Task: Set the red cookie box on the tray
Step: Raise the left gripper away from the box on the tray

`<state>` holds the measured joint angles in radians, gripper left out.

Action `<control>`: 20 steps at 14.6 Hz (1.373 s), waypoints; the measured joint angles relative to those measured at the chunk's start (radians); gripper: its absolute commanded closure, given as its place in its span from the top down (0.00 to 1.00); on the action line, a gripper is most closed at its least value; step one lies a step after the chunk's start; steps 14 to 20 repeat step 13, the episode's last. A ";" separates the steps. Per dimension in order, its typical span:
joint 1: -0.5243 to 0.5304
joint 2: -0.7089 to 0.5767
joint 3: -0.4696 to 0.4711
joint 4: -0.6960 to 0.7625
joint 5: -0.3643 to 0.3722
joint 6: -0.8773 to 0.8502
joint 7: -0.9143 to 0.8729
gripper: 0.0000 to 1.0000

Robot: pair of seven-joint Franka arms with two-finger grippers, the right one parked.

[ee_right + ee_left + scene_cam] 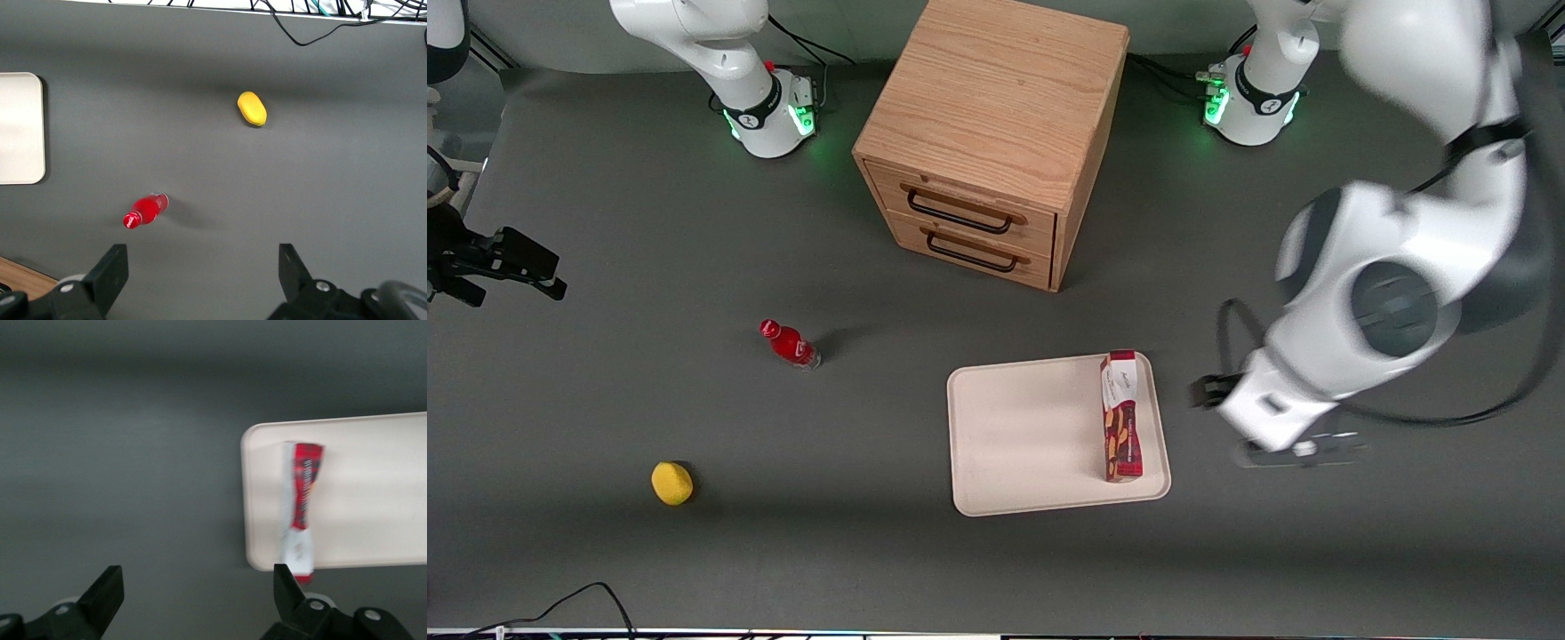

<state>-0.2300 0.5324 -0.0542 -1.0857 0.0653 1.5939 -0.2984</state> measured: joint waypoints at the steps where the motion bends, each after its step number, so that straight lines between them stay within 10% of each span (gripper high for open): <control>1: 0.035 -0.034 0.001 -0.001 0.000 -0.042 0.050 1.00; 20: 0.222 -0.189 0.000 -0.006 -0.017 -0.254 0.332 1.00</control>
